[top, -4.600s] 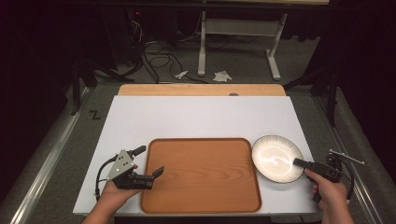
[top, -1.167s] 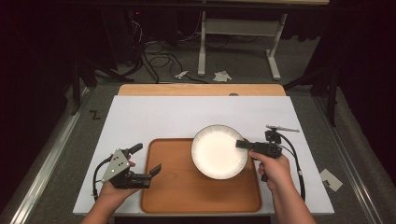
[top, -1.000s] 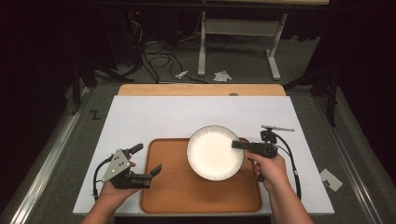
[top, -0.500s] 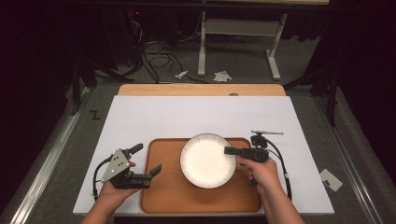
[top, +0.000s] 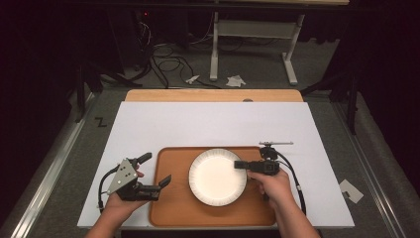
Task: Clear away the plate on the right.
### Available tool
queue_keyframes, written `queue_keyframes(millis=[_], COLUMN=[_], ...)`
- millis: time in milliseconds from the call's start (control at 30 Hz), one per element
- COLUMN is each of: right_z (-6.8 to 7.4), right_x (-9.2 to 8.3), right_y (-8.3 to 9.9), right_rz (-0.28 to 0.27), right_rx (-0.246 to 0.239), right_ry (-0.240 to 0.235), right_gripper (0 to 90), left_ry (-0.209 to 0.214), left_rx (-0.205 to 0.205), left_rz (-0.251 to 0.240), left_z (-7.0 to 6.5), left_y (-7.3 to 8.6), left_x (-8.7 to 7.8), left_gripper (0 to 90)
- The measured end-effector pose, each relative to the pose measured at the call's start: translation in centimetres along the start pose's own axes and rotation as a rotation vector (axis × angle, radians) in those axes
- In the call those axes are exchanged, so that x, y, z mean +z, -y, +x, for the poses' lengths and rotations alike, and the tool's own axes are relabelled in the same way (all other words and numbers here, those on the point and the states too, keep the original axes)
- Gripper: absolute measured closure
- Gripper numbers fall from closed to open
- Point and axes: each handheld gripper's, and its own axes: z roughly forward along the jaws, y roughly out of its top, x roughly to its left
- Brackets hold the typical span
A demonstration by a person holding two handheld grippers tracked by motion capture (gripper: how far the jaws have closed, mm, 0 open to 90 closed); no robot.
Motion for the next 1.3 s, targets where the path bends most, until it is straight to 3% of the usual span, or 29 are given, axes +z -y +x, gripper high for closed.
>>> queue_keyframes(millis=[533,1300], right_z=[0.40,-0.59], right_x=[0.39,0.94], right_y=[0.16,0.33], right_rz=[0.029,0.081], right_rx=[-0.043,-0.049], right_ry=[0.051,0.083], right_gripper=[84.0,81.1], left_ry=[0.006,0.017], left_rx=[0.002,-0.002], left_rz=[0.008,0.017], left_z=[-0.09,-0.06], left_y=[0.06,0.11], left_x=[0.16,0.19], left_gripper=[5.6,5.7])
